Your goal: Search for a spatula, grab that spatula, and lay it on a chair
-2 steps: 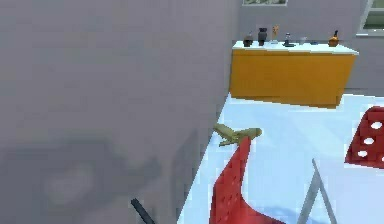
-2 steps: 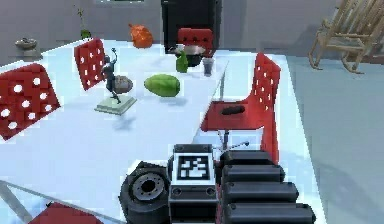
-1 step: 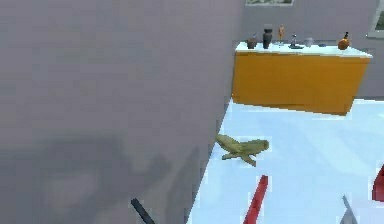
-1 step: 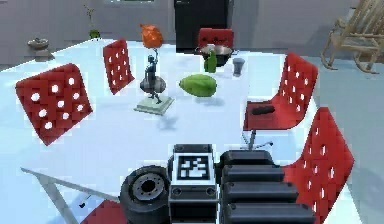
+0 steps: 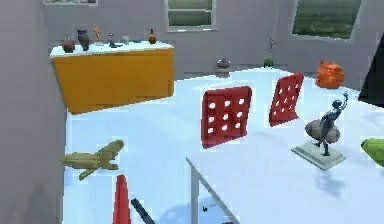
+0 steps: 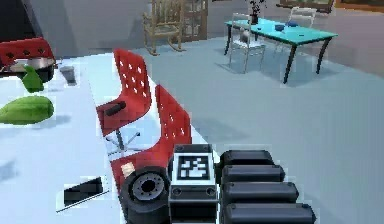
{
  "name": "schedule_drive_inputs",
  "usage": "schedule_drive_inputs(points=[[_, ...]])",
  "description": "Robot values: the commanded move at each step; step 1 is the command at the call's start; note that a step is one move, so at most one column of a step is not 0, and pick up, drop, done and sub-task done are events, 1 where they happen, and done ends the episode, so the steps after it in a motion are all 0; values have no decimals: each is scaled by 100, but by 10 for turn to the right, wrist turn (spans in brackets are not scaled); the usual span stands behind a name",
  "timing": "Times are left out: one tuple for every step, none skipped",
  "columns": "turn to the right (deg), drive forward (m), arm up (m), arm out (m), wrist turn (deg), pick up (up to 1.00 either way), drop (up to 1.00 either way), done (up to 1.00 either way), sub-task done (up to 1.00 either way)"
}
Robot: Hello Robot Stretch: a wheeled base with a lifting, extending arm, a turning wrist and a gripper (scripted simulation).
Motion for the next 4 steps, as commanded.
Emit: schedule_drive_inputs(points=[[240,0,0,0,0,0,0,0,0],[-450,0,0,0,0,0,0,0,0],[-60,0,0,0,0,0,0,0,0],[0,0,0,8,0,0,0,0,0]])
